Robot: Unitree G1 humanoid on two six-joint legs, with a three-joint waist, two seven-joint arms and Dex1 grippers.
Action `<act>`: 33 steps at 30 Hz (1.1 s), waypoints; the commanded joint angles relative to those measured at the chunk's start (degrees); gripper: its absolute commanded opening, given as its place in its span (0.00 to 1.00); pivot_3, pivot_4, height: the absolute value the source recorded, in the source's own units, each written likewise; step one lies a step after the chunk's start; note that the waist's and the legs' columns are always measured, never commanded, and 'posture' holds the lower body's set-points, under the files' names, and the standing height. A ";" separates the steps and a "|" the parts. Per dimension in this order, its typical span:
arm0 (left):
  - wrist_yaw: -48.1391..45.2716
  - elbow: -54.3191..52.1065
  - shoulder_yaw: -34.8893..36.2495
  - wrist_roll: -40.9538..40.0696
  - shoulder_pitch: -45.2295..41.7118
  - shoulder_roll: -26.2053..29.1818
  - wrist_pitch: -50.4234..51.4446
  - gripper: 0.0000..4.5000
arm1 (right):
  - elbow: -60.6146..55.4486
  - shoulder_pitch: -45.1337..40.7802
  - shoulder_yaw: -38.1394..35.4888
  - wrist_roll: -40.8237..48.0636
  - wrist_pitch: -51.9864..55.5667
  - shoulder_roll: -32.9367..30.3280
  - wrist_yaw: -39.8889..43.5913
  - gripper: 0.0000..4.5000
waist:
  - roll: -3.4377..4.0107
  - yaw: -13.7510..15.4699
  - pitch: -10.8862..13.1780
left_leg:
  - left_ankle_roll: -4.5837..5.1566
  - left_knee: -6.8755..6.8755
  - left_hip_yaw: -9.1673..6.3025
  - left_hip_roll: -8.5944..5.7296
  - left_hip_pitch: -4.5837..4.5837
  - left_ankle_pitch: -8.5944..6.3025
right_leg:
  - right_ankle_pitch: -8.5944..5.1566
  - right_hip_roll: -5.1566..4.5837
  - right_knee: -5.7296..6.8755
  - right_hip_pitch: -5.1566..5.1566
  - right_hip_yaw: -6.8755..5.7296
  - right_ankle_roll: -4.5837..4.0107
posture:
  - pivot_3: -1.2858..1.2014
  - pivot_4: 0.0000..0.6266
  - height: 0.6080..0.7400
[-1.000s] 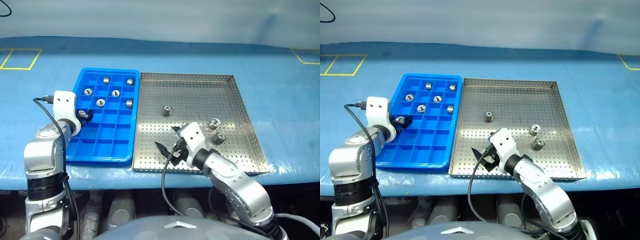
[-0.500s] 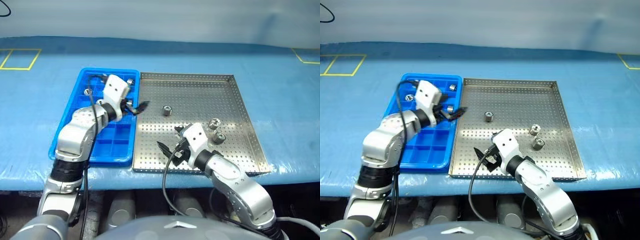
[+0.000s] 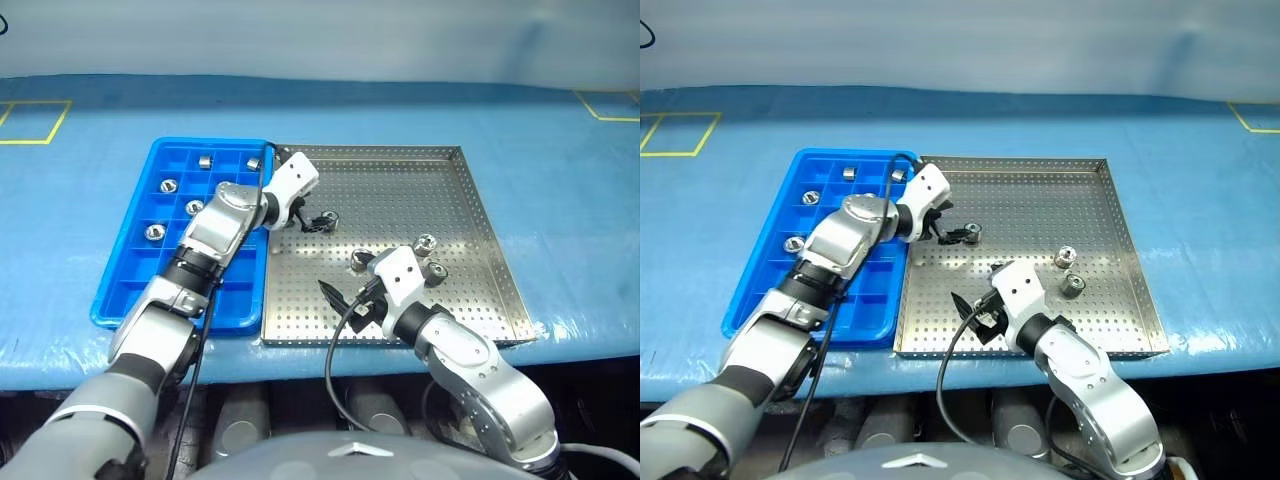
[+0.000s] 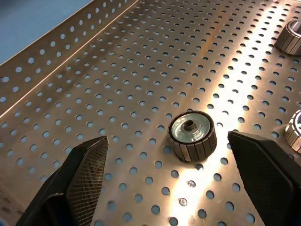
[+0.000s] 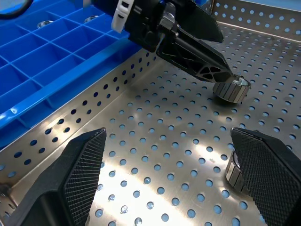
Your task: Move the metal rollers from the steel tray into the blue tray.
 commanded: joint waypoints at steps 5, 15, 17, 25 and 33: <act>0.01 11.13 -0.47 4.74 -6.30 -4.13 -6.07 0.99 | -2.33 0.09 -0.20 -0.42 -1.32 0.52 -0.76 1.00 | 0.01 -0.89 0.00 | 0.01 0.01 -0.04 0.00 -0.07 0.00 | 0.00 0.02 0.00 -0.07 -0.01 0.00 | 0.47 0.24 1.00; -0.53 10.51 0.52 7.73 -5.07 -3.14 -4.50 0.99 | -3.12 1.34 -0.59 -0.60 -1.35 0.37 -1.67 1.00 | 0.01 -1.42 0.00 | 0.01 0.03 -0.07 0.00 -0.09 0.00 | 0.00 0.01 0.01 -0.06 -0.02 0.01 | 0.47 0.24 1.00; -0.94 9.37 0.27 8.26 -3.99 -2.15 -4.09 0.95 | -2.87 1.19 -0.55 -0.52 -1.42 0.35 -1.64 1.00 | 0.01 -1.51 0.00 | 0.01 0.03 -0.07 0.00 -0.09 0.00 | 0.00 0.01 0.02 -0.07 -0.02 0.01 | 0.47 0.24 1.00; -0.52 2.40 2.83 6.62 -0.97 -1.09 -0.73 0.43 | -1.69 -0.36 -0.29 -0.26 -1.25 0.03 -1.07 1.00 | 0.01 -1.14 0.00 | 0.01 0.09 -0.10 0.00 -0.10 0.00 | 0.01 0.00 0.04 -0.05 -0.04 0.03 | 0.48 0.24 1.00; 1.52 -2.64 4.28 6.68 1.41 -0.36 1.68 0.42 | -1.15 -0.77 -0.07 -0.25 -1.28 0.02 -0.58 1.00 | 0.02 -0.62 0.00 | 0.01 0.09 -0.11 0.00 -0.09 0.00 | 0.01 0.00 0.05 -0.04 -0.05 0.02 | 0.49 0.24 1.00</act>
